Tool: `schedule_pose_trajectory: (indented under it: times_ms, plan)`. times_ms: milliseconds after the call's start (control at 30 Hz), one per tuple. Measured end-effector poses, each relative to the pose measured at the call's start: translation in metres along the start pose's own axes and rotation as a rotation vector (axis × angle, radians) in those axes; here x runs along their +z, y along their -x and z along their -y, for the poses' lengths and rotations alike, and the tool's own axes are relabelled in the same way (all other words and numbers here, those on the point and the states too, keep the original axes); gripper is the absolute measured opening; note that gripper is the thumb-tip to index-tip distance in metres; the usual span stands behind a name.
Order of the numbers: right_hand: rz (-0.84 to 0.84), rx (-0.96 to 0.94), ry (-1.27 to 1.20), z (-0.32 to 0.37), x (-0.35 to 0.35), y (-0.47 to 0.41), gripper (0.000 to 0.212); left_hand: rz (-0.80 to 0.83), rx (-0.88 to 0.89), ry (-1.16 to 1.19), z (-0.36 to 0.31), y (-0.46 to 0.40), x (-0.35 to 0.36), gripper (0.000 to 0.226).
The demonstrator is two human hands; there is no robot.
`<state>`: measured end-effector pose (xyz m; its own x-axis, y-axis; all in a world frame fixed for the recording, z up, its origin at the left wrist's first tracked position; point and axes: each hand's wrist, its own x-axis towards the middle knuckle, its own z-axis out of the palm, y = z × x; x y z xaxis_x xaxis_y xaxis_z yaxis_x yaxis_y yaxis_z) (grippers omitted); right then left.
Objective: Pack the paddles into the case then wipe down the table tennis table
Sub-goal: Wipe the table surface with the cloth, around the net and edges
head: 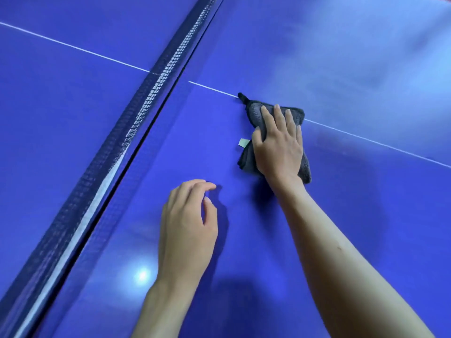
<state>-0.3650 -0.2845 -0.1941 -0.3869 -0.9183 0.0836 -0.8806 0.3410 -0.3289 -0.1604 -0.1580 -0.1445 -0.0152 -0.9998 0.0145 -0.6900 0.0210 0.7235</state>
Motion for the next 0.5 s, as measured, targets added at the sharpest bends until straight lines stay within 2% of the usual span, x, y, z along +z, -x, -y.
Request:
schedule_pose_trajectory:
  times_ms: [500]
  plan:
    - [-0.076, 0.26, 0.014, -0.259, -0.092, 0.04, 0.06, 0.12, 0.094, 0.069, -0.105, 0.077, 0.121, 0.026]
